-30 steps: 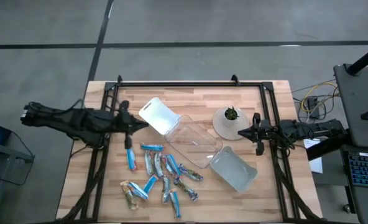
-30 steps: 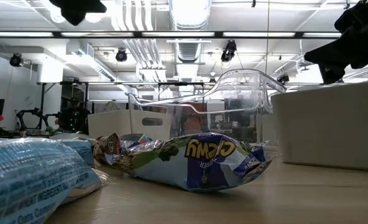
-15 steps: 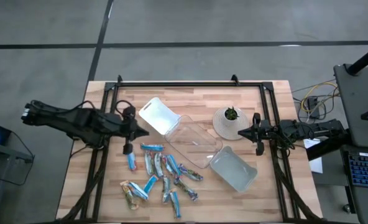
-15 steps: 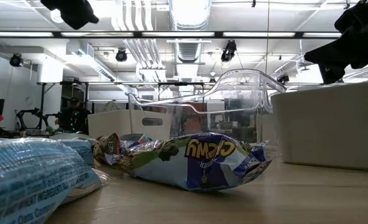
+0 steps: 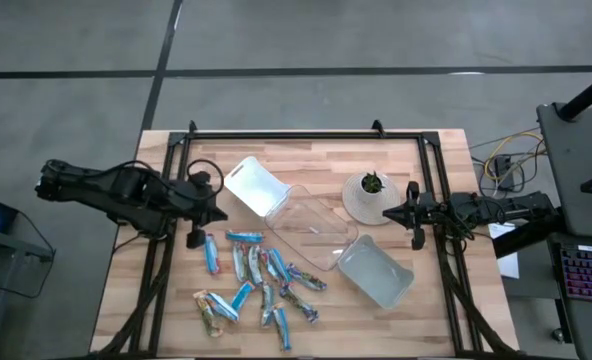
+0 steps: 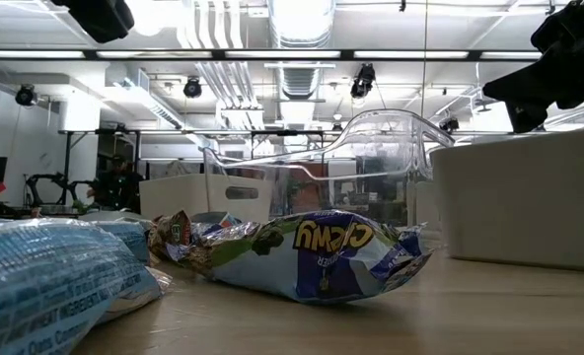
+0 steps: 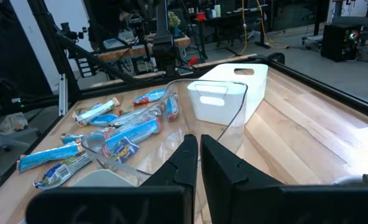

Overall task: Pick and place Granola Bars by type
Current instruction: Put the red granola bar into the white bin

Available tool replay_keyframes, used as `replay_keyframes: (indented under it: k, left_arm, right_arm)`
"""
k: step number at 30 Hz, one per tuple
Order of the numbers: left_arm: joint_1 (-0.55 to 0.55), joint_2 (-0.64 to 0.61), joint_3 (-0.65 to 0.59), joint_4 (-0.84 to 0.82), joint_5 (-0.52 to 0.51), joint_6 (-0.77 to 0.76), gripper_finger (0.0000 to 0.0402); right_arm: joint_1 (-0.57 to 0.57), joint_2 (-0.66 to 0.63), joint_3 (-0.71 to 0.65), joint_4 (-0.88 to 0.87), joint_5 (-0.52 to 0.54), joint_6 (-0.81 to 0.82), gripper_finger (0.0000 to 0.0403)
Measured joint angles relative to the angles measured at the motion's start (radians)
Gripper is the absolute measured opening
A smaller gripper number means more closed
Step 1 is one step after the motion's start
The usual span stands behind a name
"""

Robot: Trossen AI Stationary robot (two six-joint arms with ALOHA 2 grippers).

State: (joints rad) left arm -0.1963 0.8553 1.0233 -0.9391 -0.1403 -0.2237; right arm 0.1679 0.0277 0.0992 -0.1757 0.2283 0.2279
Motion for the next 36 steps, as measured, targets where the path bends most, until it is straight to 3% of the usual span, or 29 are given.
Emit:
replay_keyframes:
  k: [12,18,27,36]
  left_arm:
    - [0.000,0.048,0.000,-0.066,0.060,-0.199,0.0000]
    - [0.000,0.073,0.000,-0.127,0.081,-0.478,0.0000]
    - [-0.001,0.112,0.000,-0.136,0.239,-0.933,0.0000]
    - [-0.001,0.163,0.000,-0.137,0.277,-1.114,0.0000]
  right_arm:
    - [0.000,0.000,0.000,0.000,0.000,0.000,0.0013]
    - [0.000,0.000,0.000,0.000,0.000,0.000,0.0013]
    - [0.000,0.000,0.000,0.000,0.000,0.000,0.0013]
    - [0.000,0.000,0.000,0.000,0.000,0.000,0.0013]
